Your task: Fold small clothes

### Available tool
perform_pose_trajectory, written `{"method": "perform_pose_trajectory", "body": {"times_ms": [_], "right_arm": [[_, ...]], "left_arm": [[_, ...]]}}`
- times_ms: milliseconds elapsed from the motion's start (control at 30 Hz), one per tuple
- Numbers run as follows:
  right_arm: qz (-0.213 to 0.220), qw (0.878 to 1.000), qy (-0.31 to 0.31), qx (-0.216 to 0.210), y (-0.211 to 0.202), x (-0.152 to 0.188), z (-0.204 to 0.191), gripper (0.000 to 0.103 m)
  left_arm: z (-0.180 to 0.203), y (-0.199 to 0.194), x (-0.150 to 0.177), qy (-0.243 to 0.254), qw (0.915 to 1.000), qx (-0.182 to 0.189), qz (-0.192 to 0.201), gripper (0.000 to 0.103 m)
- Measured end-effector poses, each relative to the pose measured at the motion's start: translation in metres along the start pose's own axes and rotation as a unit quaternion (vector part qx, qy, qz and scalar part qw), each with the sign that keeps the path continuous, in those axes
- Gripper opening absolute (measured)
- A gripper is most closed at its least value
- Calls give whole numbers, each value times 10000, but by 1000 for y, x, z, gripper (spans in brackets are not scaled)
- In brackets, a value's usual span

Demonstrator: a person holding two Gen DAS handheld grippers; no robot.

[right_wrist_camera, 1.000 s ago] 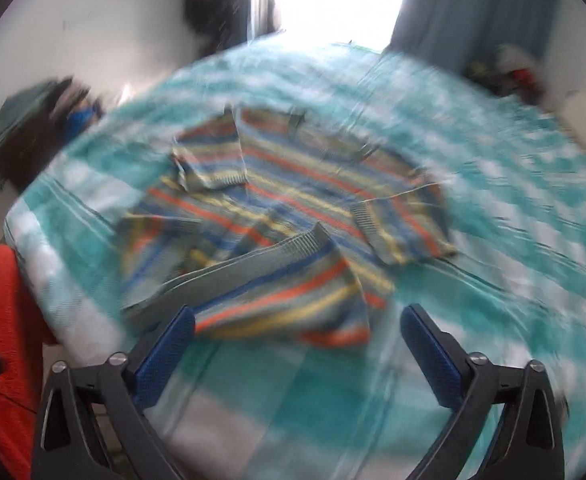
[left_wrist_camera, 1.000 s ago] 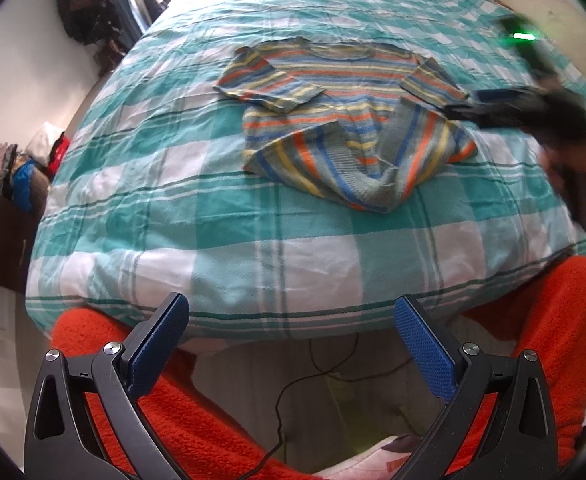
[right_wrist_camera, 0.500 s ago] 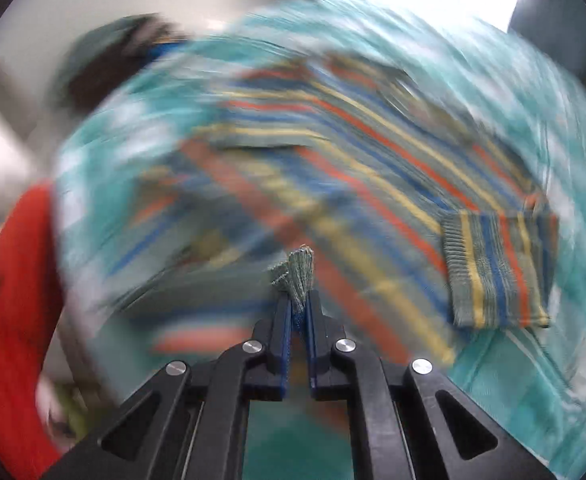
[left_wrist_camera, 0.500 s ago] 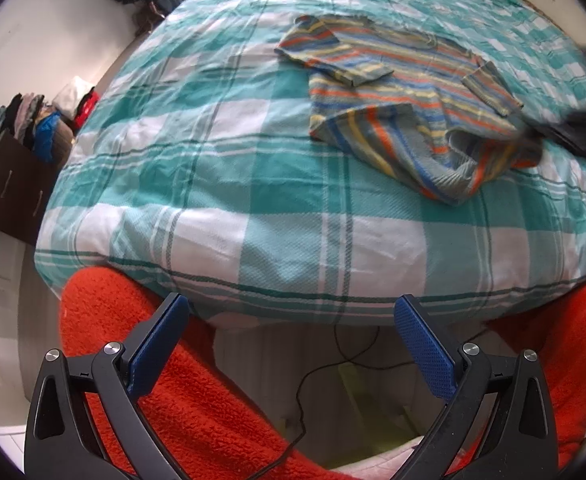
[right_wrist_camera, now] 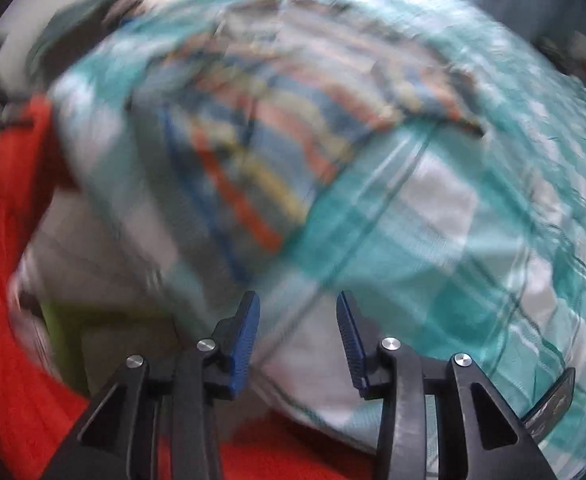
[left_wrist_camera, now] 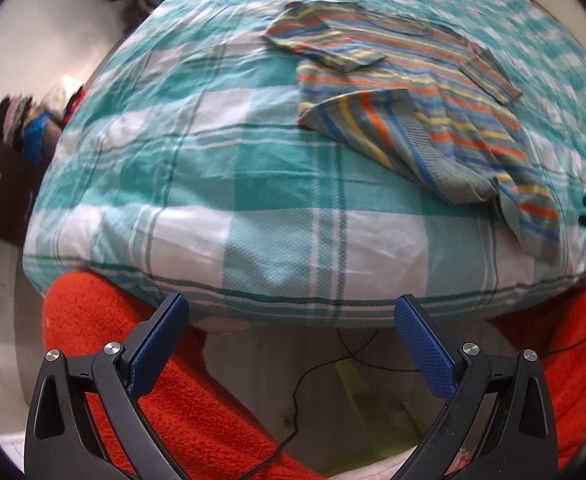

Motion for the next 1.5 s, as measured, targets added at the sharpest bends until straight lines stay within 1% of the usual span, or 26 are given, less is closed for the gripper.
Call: {"method": "perform_pose_trajectory", "body": {"times_ms": [33,100,167,200,267,300,367,433,467,500,567,600,700,800,867,933,967,1000,1067,1167,1200,1233,1267,1300,1367,1500], "right_arm": [[179,9996,136,-143,-5,-12,-3,41],[647,9891,676,-1133,-11,-56,-20,47],[733,9727,924,-2000,6,-98,-38,52],[703,9688,948,-2180,16,-112,-46,52],[406,9683,1006,-2248,54,-152,-63,52],[-23,9690,1234,-2142,81,-166,-67,52],[-589,9584,1479,-2369,113,-170,-78,49],[-467,9643,965,-2421,105,-162,-104,20],[-232,9660,446,-2534,90,-155,-123,19],[-67,9542,-253,-2979,70,-142,-148,19],[-48,9345,-1315,-3309,38,-104,-186,19],[-136,9329,-1611,-3220,30,-90,-195,22],[-345,9439,-1808,-2741,16,-48,-196,53],[-87,9610,-1032,-2564,-1,-19,-148,55],[367,9708,131,-2367,-17,4,-86,55],[792,9613,1466,-2194,-25,33,-25,55],[880,9483,2359,-1931,-24,59,17,55],[845,9395,2836,-1726,-20,75,39,56],[816,9306,3188,-1602,-18,97,65,57],[770,9222,3224,-1994,0,103,75,57],[765,9193,3228,-2116,8,99,76,57],[772,9166,3216,-2247,17,92,72,50],[719,9145,3211,-2356,29,85,66,42],[571,9144,3234,-2367,36,84,56,7],[358,9185,3205,-2288,38,83,45,6],[396,9322,2973,-2024,1,78,38,5]], "left_arm": [[-1,2,-1,-80,9999,66,-33,102],[-2,3,-2,-167,9997,197,-47,102],[-1,-1,-1,-162,9996,231,20,102],[-2,-5,0,-147,9996,218,85,102],[-7,-10,4,-170,9995,179,172,102],[-11,-13,7,-216,9994,176,201,102],[-22,-15,12,-323,9989,207,253,102],[-38,-12,18,-513,9981,144,306,102],[-43,-9,20,-575,9978,125,308,102],[-50,-4,21,-654,9974,119,280,102],[-59,6,19,-743,9970,181,149,102],[-61,12,16,-769,9966,277,99,102],[-65,21,2,-814,9925,888,196,102],[-66,38,-24,-905,9838,1537,174,102],[-62,50,-37,-923,9805,1725,162,102],[-57,67,-48,-930,9785,1838,-19,96],[-53,73,-52,-915,9762,1966,-98,91],[-46,80,-56,-834,9733,2132,-186,81],[-34,86,-59,-639,9720,2246,-273,75],[-16,90,-64,-344,9829,1796,-201,63],[-9,89,-64,-224,9859,1652,-165,46],[-3,86,-65,-68,9865,1626,-172,12],[0,86,-66,30,9862,1638,-236,5],[3,81,-65,105,9858,1649,-291,4],[-4,70,-62,201,9873,1563,-197,3],[-16,37,-54,311,9859,1644,16,3]]}}
Point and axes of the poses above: each gripper's, at about its wrist camera, not at the fingertips, and y roughly the way its jaws point, z to its right, x to its underside, the point moved 1 cm from there along y, roughly the way its jaws point, and after that the axes turned 9 degrees about -z, right-handed, at the moved point
